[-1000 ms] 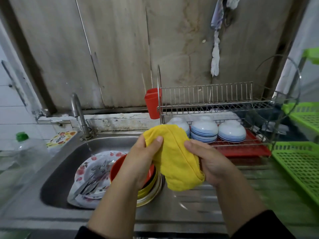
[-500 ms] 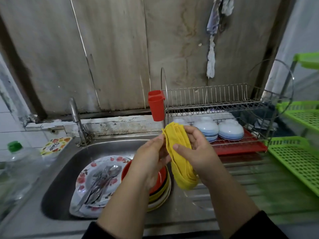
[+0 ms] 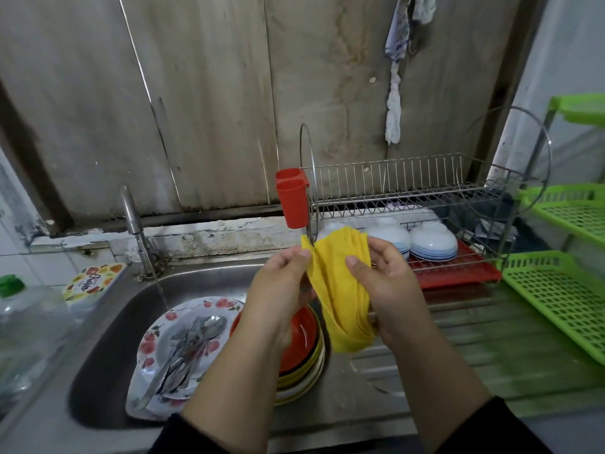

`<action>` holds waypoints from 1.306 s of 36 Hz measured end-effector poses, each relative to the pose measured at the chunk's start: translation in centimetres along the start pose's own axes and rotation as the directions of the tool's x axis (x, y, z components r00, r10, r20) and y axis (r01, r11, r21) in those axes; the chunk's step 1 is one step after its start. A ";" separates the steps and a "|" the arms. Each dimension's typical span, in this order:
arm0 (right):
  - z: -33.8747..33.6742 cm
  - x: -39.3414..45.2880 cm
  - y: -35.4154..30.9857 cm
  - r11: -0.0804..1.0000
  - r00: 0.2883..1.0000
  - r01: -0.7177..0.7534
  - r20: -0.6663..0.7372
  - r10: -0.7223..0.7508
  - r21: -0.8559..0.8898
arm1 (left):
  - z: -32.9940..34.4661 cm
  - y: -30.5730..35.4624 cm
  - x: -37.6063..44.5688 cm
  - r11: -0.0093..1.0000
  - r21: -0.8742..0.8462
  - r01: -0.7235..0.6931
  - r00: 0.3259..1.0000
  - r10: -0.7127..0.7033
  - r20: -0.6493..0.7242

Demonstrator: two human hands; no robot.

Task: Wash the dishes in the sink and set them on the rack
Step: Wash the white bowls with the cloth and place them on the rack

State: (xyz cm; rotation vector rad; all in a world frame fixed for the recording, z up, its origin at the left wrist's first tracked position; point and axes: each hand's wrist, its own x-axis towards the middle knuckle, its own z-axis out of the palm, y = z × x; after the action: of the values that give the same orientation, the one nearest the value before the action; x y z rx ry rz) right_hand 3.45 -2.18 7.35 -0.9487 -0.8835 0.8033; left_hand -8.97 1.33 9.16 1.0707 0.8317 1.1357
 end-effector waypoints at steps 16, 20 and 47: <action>0.9 -0.3 -0.8 0.999 0.991 0.013 0.134 -0.007 -0.048 | 0.9 0.0 0.1 0.991 0.102 -0.092 0.993 0.084 0.082; 1.1 -0.3 -0.7 0.989 0.994 0.039 0.104 -0.024 -0.143 | 0.8 -0.1 0.0 0.986 0.120 -0.118 0.988 0.104 0.115; -0.6 3.1 -8.1 0.957 0.980 -0.101 -0.191 0.049 -0.273 | -0.7 6.4 2.5 0.748 0.564 -0.349 0.864 0.490 -0.115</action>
State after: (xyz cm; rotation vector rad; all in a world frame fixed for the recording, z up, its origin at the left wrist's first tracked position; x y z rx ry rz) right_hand 6.75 -2.62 15.44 -1.2931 -0.8180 0.6518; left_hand -10.84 4.33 15.11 1.6599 1.1892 1.4985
